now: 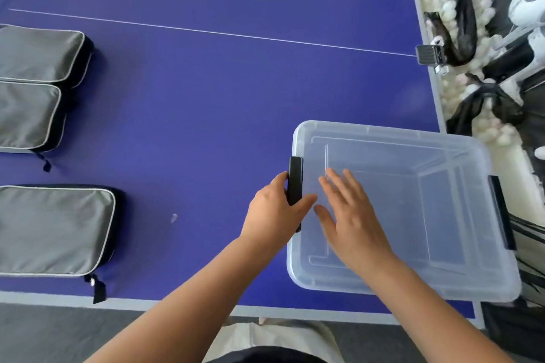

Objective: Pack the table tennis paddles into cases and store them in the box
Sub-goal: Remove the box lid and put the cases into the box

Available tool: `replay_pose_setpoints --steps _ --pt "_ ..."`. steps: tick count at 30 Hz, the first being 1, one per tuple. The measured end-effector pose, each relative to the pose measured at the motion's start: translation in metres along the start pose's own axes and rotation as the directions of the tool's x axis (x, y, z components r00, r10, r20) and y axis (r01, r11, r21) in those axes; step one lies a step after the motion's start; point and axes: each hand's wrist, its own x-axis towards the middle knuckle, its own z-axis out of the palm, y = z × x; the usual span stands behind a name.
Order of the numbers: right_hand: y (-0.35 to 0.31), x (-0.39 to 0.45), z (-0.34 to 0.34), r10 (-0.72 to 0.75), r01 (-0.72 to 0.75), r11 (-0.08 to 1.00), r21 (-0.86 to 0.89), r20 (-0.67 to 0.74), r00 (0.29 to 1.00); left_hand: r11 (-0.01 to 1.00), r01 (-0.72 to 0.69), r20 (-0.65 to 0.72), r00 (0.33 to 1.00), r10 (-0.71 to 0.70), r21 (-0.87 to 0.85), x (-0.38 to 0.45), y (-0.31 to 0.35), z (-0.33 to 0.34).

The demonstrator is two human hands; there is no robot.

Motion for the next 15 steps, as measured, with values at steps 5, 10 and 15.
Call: replay_pose_setpoints --steps 5,10,15 --pt "0.007 0.004 0.008 -0.027 0.033 0.992 -0.119 0.052 0.998 0.985 0.001 -0.088 0.996 0.014 0.174 0.01 0.004 0.01" --pt "0.007 0.003 0.008 -0.014 0.024 0.991 -0.135 0.079 0.997 0.987 -0.057 -0.086 0.994 0.071 0.151 0.011 -0.001 0.015" --pt "0.009 0.003 0.008 -0.003 0.013 0.992 -0.125 0.079 0.997 0.996 -0.084 -0.081 0.993 0.085 0.016 0.015 -0.01 0.013"
